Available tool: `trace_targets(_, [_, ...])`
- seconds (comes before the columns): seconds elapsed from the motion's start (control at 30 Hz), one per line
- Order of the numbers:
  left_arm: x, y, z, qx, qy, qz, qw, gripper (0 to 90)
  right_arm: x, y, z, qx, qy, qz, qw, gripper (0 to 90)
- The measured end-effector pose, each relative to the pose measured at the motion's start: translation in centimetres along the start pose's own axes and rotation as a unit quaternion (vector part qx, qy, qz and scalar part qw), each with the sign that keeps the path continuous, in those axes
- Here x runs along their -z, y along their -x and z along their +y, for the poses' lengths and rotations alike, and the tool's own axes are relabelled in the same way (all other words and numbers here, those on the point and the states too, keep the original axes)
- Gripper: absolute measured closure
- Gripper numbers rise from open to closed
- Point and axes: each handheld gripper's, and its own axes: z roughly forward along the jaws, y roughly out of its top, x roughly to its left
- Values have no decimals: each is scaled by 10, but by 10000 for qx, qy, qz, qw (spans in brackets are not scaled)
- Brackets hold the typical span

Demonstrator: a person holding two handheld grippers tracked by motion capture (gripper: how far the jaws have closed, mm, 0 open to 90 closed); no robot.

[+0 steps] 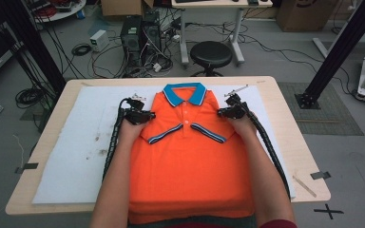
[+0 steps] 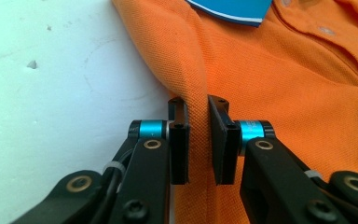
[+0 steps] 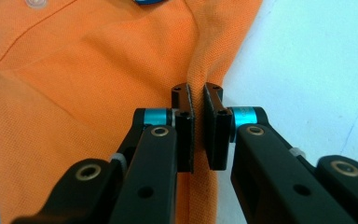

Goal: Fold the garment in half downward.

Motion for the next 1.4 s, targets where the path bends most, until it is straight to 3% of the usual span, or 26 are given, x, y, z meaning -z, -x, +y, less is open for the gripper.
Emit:
trace_targets(0.2, [-1,1,2,-71,-22,72,9999,802,1,1,0,-64,9,-50,10000,862])
trace_targets(0.33, [-5,-1,5,200,77,43,9998,820,2,0,3,67,28,-288,9996,873])
trace_targets(0.43, [-10,-1,11,161,26,123,9998,830,3,2,4,81,101,-574,9983,876])
trace_targets(0.47, [-11,0,13,82,52,194,9998,831,4,4,5,56,116,-686,9976,876])
trace_targets(0.53, [-14,0,14,24,155,273,9995,833,7,11,6,-73,201,-651,9976,877])
trace_targets(0.67, [-17,-1,16,116,408,357,9985,837,11,17,12,-121,280,-735,9968,877])
trace_targets(0.77, [-18,-3,28,117,170,375,9991,837,15,15,19,-62,367,-886,9954,878])
trace_targets(0.8, [-15,-2,31,81,328,400,9986,837,17,14,21,-39,403,-950,9947,878])
trace_targets(0.87, [-10,-1,34,178,601,250,9977,837,20,11,26,28,442,-1096,9930,878])
trace_targets(1.0, [-3,-1,33,246,555,88,9981,836,25,9,27,132,450,-889,9949,877])
trace_targets(1.07, [2,-1,31,271,607,-22,9978,835,28,8,26,84,498,-661,9965,876])
trace_targets(1.17, [10,1,28,340,702,-129,9969,833,34,3,25,148,579,-532,9968,876])
trace_targets(1.4, [26,10,27,131,786,-185,9966,832,46,-7,20,265,648,-423,9966,875])
